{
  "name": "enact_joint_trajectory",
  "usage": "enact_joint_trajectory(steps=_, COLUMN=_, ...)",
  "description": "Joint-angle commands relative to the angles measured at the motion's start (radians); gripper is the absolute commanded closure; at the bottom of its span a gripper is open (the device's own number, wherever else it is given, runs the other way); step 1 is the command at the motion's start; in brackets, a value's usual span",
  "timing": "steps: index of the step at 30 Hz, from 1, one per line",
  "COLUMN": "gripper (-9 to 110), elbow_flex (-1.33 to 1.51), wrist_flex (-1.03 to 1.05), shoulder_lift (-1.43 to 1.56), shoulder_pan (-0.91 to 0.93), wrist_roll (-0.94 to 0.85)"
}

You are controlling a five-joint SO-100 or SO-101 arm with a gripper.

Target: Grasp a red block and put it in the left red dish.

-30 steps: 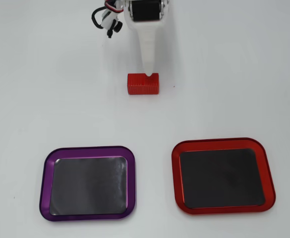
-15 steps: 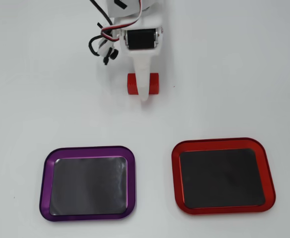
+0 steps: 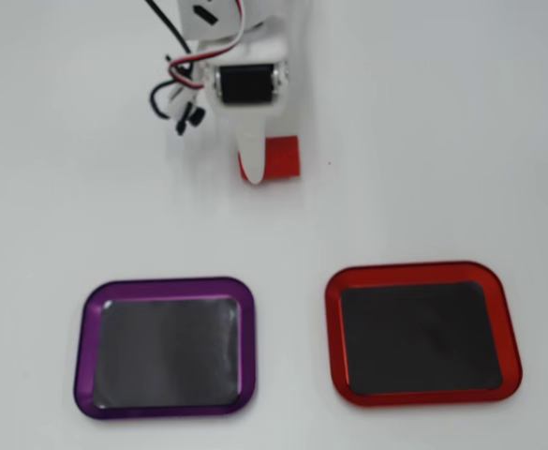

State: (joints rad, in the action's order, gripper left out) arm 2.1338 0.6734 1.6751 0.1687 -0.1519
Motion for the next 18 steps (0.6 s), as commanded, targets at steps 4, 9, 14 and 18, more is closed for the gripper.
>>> enact_joint_trajectory(steps=4, gripper=102, elbow_flex=-0.006, wrist_flex=0.006, shoulder_lift=-0.002, shoulder_pan=-0.006, wrist_roll=-0.008)
enact_joint_trajectory(steps=9, gripper=102, elbow_flex=-0.006, wrist_flex=0.008, shoulder_lift=0.1, shoulder_pan=-0.009, wrist_roll=0.005)
enact_joint_trajectory(steps=14, gripper=102, elbow_flex=0.009, wrist_flex=0.021, shoulder_lift=0.383, shoulder_pan=-0.097, wrist_roll=0.008)
enact_joint_trajectory(steps=18, gripper=102, elbow_flex=0.017, wrist_flex=0.031, shoulder_lift=0.643, shoulder_pan=-0.207, wrist_roll=0.011)
